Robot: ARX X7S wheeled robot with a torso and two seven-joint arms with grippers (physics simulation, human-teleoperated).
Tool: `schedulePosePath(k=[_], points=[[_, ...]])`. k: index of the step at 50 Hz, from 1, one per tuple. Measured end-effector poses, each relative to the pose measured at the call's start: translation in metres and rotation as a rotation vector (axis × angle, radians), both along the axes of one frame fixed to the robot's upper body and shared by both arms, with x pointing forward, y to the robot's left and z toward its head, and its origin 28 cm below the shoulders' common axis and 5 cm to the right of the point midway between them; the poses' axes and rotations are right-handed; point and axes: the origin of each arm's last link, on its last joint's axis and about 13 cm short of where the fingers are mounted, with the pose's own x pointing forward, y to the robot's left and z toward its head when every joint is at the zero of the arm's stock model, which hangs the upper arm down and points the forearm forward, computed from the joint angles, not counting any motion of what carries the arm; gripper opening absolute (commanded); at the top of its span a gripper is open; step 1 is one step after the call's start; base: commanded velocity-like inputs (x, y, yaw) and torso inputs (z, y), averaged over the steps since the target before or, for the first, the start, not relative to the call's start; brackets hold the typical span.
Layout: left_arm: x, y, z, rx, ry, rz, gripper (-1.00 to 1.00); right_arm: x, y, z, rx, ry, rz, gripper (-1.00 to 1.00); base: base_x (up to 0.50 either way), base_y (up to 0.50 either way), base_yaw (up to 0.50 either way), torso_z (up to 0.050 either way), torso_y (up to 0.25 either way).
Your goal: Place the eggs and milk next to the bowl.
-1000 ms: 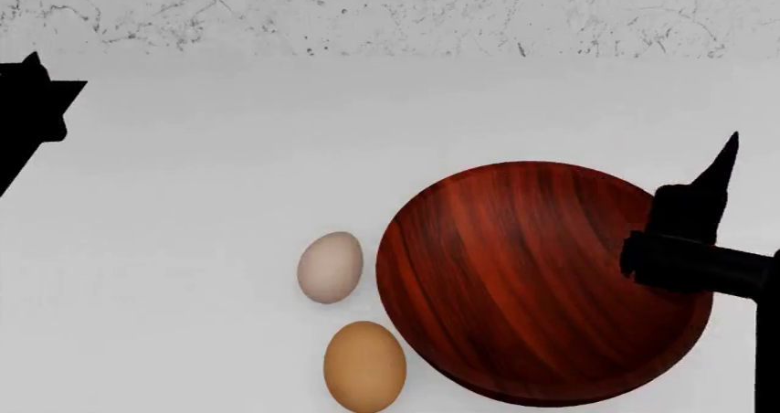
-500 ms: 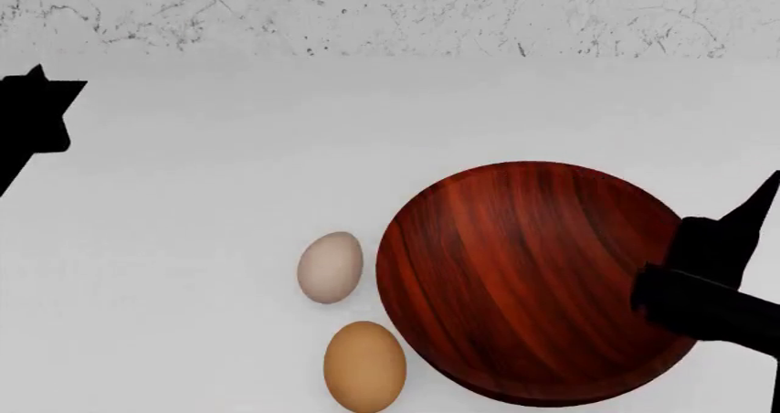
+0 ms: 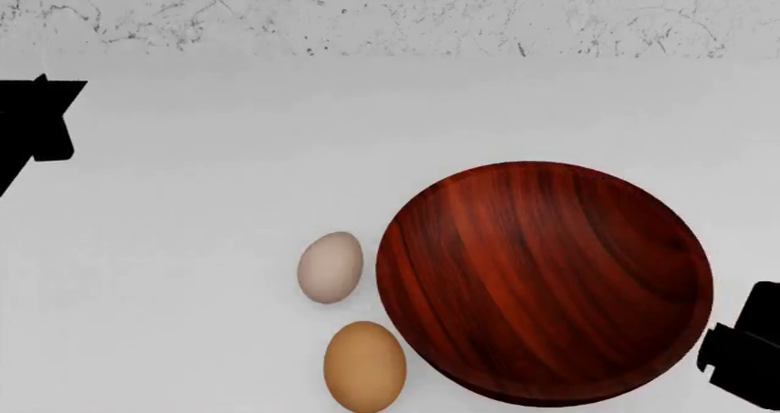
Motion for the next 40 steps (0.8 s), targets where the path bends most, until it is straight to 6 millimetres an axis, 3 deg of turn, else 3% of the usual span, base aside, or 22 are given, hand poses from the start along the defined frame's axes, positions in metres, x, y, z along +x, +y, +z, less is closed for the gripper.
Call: schedulePosePath(k=[26, 40], points=[[0.001, -0.002, -0.002, 0.003, 0.004, -0.004, 1.0, -0.016, -0.017, -0.014, 0.039, 0.065, -0.143, 1.0, 0.0, 0.0, 0.0, 0.0, 0.0], [0.002, -0.002, -0.004, 0.005, 0.006, -0.003, 1.0, -0.019, -0.016, -0.021, 0.07, 0.096, -0.153, 1.0, 0.0, 0.0, 0.0, 0.0, 0.0]])
